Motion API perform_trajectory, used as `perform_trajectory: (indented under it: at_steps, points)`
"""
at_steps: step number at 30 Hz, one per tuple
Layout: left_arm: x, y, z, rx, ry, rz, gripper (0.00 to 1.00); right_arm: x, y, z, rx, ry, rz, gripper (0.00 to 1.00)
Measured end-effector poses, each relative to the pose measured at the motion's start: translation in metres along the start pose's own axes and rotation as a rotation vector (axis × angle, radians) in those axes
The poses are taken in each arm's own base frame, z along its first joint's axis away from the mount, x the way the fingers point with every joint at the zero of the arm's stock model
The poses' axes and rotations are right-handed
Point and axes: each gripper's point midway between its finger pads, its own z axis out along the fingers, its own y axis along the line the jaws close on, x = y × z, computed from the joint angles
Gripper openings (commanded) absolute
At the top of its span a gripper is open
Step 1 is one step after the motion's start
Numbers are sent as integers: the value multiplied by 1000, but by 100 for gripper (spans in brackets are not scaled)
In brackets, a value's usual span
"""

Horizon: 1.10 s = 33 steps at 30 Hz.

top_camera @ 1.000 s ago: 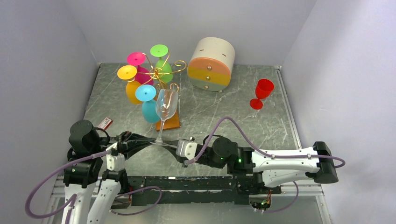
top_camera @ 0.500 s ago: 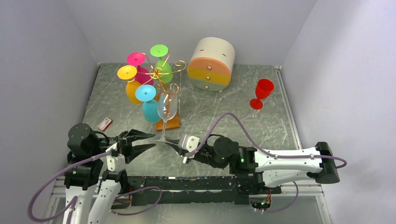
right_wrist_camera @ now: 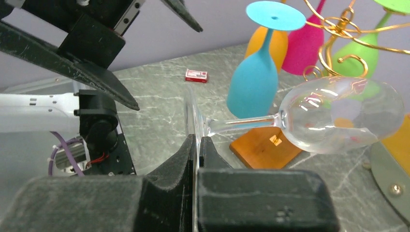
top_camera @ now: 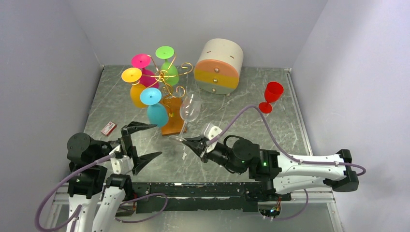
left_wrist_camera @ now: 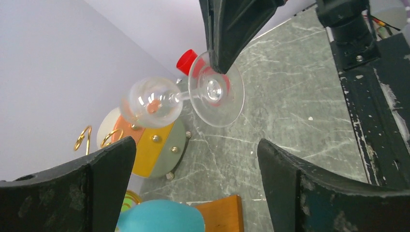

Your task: Place the wine glass upside down on the wine glass rack

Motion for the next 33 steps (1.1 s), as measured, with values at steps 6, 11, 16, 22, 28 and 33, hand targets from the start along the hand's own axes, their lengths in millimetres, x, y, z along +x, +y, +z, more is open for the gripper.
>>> perform_trajectory:
  at_steps: [6, 11, 16, 22, 28, 33]
  points:
    - [4, 15, -5, -119, 42, -45, 99, -18, -21, -5, 122, 22, 146, 0]
    - [-4, 26, -11, -233, 54, -76, 99, -36, -42, -8, 209, 6, 248, 0]
    - [-11, 38, -20, -369, 44, -181, 99, -40, -83, 1, 313, 11, 332, 0]
    - [-1, 51, -28, -516, 50, -371, 99, -24, -132, 5, 410, 18, 452, 0]
    - [12, 59, -40, -666, 54, -535, 99, -25, -155, 15, 427, -37, 577, 0]
    - [26, 60, -51, -781, 62, -630, 99, -30, -179, 18, 449, -148, 696, 0]
